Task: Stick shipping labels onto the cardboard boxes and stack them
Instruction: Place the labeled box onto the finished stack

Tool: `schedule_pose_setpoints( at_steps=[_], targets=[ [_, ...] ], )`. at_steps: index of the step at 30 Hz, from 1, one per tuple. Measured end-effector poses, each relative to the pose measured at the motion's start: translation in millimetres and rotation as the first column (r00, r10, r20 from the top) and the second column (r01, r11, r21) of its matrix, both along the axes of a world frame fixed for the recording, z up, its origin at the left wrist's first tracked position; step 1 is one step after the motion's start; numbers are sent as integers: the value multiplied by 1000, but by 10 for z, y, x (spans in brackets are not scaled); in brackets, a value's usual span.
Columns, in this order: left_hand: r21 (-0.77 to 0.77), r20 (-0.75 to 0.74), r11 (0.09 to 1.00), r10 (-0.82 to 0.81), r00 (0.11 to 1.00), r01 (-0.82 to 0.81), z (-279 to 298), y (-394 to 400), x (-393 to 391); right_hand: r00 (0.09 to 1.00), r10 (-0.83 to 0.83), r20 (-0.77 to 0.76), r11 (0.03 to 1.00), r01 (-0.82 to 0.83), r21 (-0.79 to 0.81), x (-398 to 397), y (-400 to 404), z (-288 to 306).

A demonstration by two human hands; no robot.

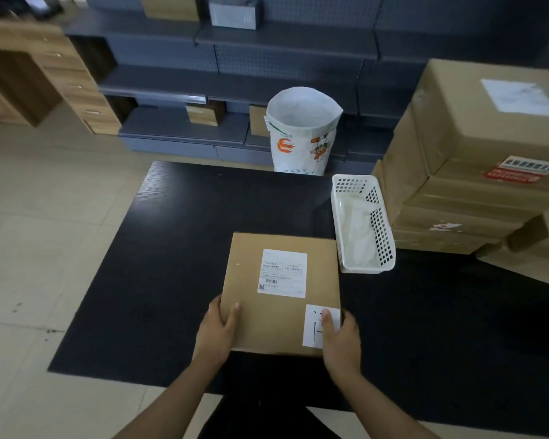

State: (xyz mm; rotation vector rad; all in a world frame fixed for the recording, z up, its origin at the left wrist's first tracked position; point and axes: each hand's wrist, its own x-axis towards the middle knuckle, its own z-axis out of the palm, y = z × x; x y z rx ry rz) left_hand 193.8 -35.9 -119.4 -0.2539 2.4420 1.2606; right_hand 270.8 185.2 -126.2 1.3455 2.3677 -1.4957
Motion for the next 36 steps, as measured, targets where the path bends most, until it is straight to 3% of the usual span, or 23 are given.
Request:
schedule_pose_setpoints(
  at_steps=[18, 26, 36],
  targets=[
    [-4, -130, 1000, 20, 991, -21, 437, -104, 740, 972, -182, -152, 981, 191, 45, 897, -229, 410],
    [-18, -199, 999, -49, 979, 47, 682, 664, 1226, 953, -231, -197, 967, 247, 59, 1484, 464, 526],
    [-2, -154, 1000, -30, 988, 30, 757, 2252, 2284, 948, -260, -185, 954, 282, 105, 2531, 2043, 661]
  ],
)
